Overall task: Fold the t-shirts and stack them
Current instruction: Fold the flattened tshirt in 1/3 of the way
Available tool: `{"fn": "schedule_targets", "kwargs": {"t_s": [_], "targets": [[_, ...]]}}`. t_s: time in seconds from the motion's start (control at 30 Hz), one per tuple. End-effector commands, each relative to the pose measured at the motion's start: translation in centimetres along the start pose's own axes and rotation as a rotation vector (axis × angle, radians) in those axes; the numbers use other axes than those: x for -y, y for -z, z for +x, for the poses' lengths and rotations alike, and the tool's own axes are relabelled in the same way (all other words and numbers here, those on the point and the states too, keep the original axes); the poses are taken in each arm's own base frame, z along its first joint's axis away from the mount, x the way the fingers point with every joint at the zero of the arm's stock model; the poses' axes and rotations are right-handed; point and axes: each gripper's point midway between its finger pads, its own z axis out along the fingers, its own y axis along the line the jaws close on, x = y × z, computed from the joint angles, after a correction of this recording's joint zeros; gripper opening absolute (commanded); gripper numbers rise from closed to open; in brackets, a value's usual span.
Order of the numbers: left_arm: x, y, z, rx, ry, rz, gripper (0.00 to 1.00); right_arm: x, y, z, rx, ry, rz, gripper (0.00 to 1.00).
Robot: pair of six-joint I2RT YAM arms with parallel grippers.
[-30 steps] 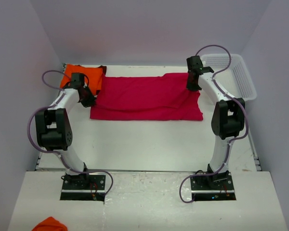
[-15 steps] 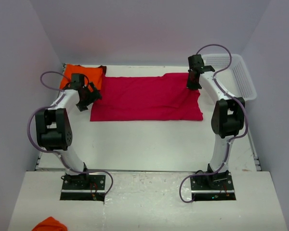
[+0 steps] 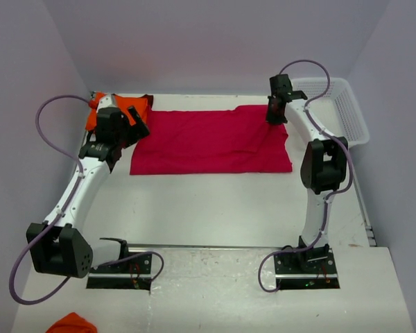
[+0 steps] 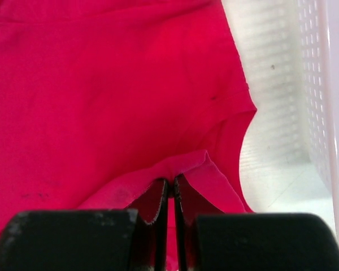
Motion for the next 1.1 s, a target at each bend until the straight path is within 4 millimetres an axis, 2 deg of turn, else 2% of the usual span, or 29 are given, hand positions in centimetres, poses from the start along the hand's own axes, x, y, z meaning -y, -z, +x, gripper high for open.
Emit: {"fn": "schedule_targets", "kwargs": {"t_s": [0.0, 0.03, 0.07, 0.1, 0.13, 0.17, 0.2, 0.27, 0.3, 0.33, 0.37, 0.43, 0.47, 0.5, 0.53, 0.57, 0.6, 0.63, 0.67, 0.7, 0.77, 0.8, 0.9, 1.07], "targets": [[-1.3, -1.3, 4.7, -0.15, -0.033, 0.005, 0.96, -0.9, 0.2, -2.8, 0.057, 0.007, -0.063, 0.04], [-1.4, -1.3, 5.2, -0.164, -0.038, 0.007, 0.96, -1.2, 0.1, -3.2, 0.064, 0.009, -0.081, 0.13], [-1.4, -1.3, 5.3, -0.166, -0.039, 0.011, 0.96, -1.9, 0.0, -3.6, 0.074, 0.012, -0.12, 0.28], [-1.4, -1.4, 5.5, -0.173, -0.049, 0.017, 0.96, -2.2, 0.0, -4.4, 0.093, 0.012, -0.131, 0.62], [-1.0, -1.4, 5.6, -0.179, -0.053, 0.039, 0.96, -2.2, 0.0, -4.8, 0.108, -0.001, -0.13, 0.79], [-0.8, -1.5, 5.6, -0.175, -0.058, 0.051, 0.96, -2.3, 0.3, -5.4, 0.131, -0.013, -0.133, 0.9], [-0.5, -1.5, 5.8, -0.191, -0.069, 0.072, 0.95, -2.6, 1.6, -5.5, 0.139, -0.033, -0.16, 0.96], [0.4, -1.4, 5.9, -0.213, -0.078, 0.115, 0.95, -3.3, 3.3, -5.8, 0.174, -0.048, -0.209, 0.97], [0.9, -1.4, 6.0, -0.222, -0.087, 0.134, 0.95, -3.1, 3.1, -3.9, 0.145, -0.044, -0.199, 0.98], [1.3, -1.6, 6.1, -0.238, -0.091, 0.155, 0.95, -3.5, 5.0, -4.0, 0.17, -0.048, -0.216, 0.99], [1.5, -1.8, 6.3, -0.246, -0.093, 0.159, 0.94, -3.5, 5.5, -3.1, 0.148, -0.043, -0.216, 0.99], [2.0, -2.3, 6.9, -0.284, -0.105, 0.186, 0.9, -2.9, 6.1, -1.3, 0.117, -0.034, -0.163, 0.97], [2.0, -2.5, 7.2, -0.297, -0.107, 0.189, 0.88, -1.8, 5.8, 1.0, 0.056, -0.023, -0.106, 0.88], [2.0, -2.6, 7.5, -0.31, -0.116, 0.193, 0.79, -1.0, 5.8, 2.1, 0.034, -0.041, -0.066, 0.74], [1.9, -3.0, 8.2, -0.344, -0.122, 0.191, 0.66, 0.1, 7.0, 2.4, 0.052, -0.054, -0.034, 0.45], [1.7, -3.2, 8.5, -0.357, -0.124, 0.186, 0.48, 0.3, 7.5, 2.6, 0.069, -0.062, -0.039, 0.12], [1.4, -3.2, 9.0, -0.377, -0.127, 0.169, 0.0, 1.3, 6.9, 5.6, 0.02, -0.07, -0.021, 0.0], [1.0, -3.6, 9.4, -0.394, -0.129, 0.152, 0.0, 1.8, 7.3, 6.4, 0.026, -0.085, -0.021, 0.0], [0.8, -3.8, 9.8, -0.406, -0.124, 0.146, 0.0, 1.5, 8.8, 6.1, 0.07, -0.104, -0.068, 0.0], [0.9, -4.0, 10.0, -0.416, -0.117, 0.146, 0.0, 1.8, 8.2, 8.3, 0.028, -0.104, -0.074, 0.0], [0.8, -4.7, 10.8, -0.457, -0.111, 0.137, 0.0, 1.4, 7.9, 9.7, -0.014, -0.104, -0.107, 0.0], [0.8, -4.9, 11.1, -0.471, -0.102, 0.137, 0.0, 1.5, 6.8, 10.9, -0.056, -0.099, -0.088, 0.0], [0.5, -6.0, 12.0, -0.515, -0.09, 0.105, 0.0, 2.0, 4.9, 12.5, -0.106, -0.097, -0.042, 0.0], [-0.4, -8.2, 12.4, -0.536, -0.104, 0.04, 0.0, 1.4, 2.7, 13.3, -0.142, -0.096, -0.046, 0.0]]}}
